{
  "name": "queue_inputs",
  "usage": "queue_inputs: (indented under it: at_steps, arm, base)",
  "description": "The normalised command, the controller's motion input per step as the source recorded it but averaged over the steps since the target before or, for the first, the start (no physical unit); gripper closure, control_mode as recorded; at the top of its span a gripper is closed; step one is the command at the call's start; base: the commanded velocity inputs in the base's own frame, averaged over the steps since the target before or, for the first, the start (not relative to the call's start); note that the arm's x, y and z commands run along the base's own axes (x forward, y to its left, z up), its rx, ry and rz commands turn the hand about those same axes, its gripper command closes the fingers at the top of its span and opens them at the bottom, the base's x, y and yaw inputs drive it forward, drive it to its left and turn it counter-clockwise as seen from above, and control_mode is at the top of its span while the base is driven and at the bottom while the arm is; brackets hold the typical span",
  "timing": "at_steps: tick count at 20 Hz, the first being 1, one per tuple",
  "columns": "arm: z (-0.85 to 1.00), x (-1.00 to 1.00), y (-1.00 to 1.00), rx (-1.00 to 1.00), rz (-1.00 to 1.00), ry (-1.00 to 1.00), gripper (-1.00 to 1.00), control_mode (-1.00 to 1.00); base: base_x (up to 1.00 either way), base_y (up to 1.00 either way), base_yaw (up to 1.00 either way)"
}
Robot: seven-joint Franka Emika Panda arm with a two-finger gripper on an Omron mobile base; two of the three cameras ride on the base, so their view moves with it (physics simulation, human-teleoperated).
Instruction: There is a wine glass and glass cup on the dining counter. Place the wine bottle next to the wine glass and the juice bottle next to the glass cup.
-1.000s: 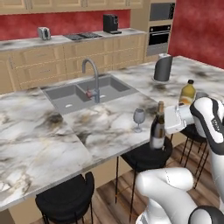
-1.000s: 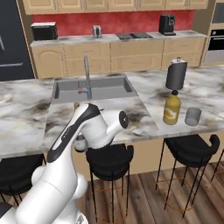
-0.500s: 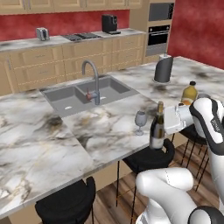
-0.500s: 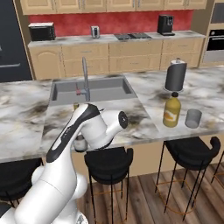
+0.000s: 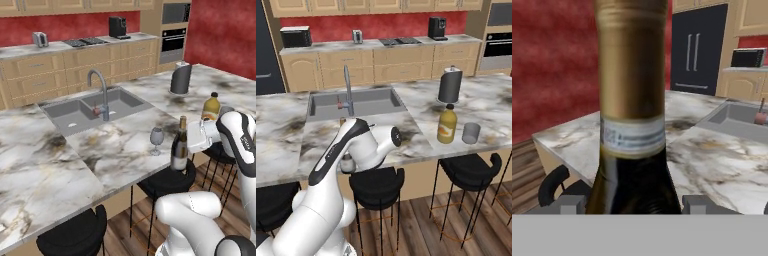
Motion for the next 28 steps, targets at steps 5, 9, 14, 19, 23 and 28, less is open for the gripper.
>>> queue_inputs:
  at_steps: [5,9,14,19,23,28]
  arm:
    - [0.0,0.0,0.0,0.0,0.0,0.0,1.0,1.0]
    - [0.0,0.0,0.0,0.0,0.0,0.0,1.0,1.0]
    - [0.0,0.0,0.0,0.0,0.0,0.0,1.0,1.0]
    - [0.0,0.02,0.05,0.0,-0.02,0.0,1.0,-1.0]
    - [0.0,0.15,0.27,-0.01,-0.15,0.0,1.0,-1.0]
    - [-0.03,0.2,0.37,0.0,-0.25,0.0,1.0,-1.0]
  base:
    - [0.01,0.0,0.0]
    - [0.0,0.0,0.0]
    - [0.0,0.0,0.0]
    - [0.0,0.1,-0.01]
    - [0.0,0.0,0.0]
    - [0.0,0.0,0.0]
